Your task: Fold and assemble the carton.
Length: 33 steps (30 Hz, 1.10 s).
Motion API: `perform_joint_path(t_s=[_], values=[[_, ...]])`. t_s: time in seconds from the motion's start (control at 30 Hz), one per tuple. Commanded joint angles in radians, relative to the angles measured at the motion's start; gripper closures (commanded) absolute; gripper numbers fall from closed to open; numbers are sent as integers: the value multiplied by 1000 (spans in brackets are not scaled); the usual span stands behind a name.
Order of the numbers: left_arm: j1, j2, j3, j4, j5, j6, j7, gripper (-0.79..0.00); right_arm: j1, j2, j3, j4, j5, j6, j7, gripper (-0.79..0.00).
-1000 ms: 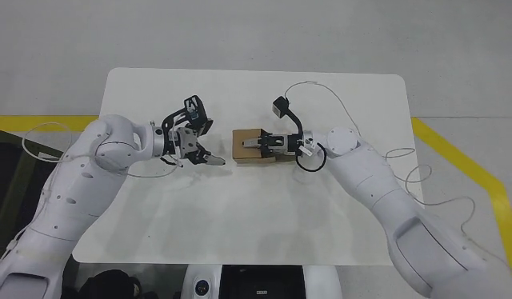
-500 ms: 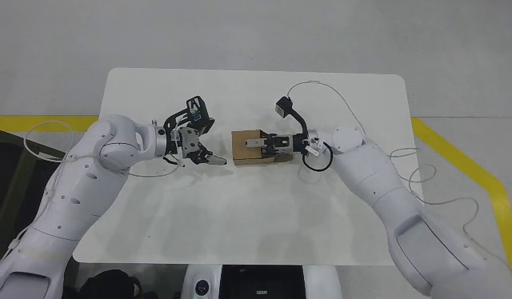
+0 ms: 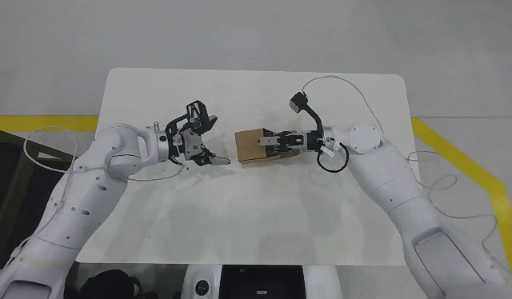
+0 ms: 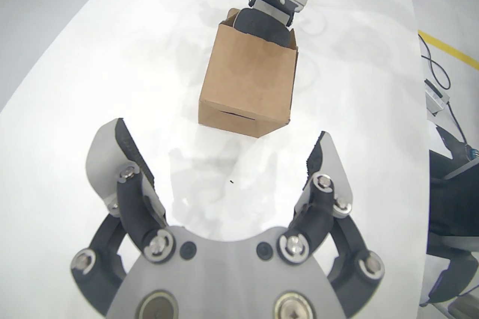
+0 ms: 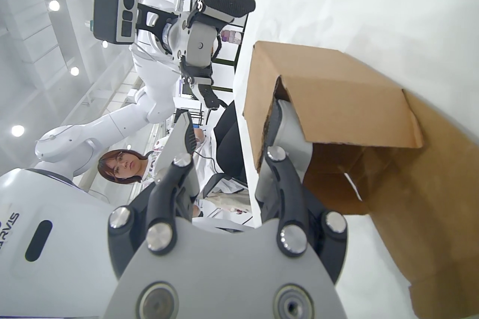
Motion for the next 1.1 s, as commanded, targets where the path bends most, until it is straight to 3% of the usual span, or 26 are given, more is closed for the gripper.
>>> perform_joint_path(t_s=[0.0,0.13,0.33,0.67,0.83,0.93,1.03,1.07], values=[[7,-4,10,15,87,-23,98,-785,-22,18,30,-50,-36,27,-5,-323],[5,-14,36,52,188,-50,218,-785,-69,45,71,-135,-86,87,0,-314],[-16,-29,70,91,248,-50,303,-785,-121,57,82,-189,-115,141,-17,-317],[-17,-41,86,87,257,-59,355,-785,-125,62,87,-206,-137,159,-14,-280],[13,-42,88,55,213,-49,320,-785,-145,76,109,-257,-168,186,4,-256],[29,-44,93,33,206,-23,290,-785,-160,88,129,-282,-204,211,3,-157],[32,-50,104,29,196,6,274,-785,-175,99,152,-309,-241,232,-5,0],[31,-52,109,30,194,12,270,-785,-180,103,160,-319,-248,238,-7,0]])
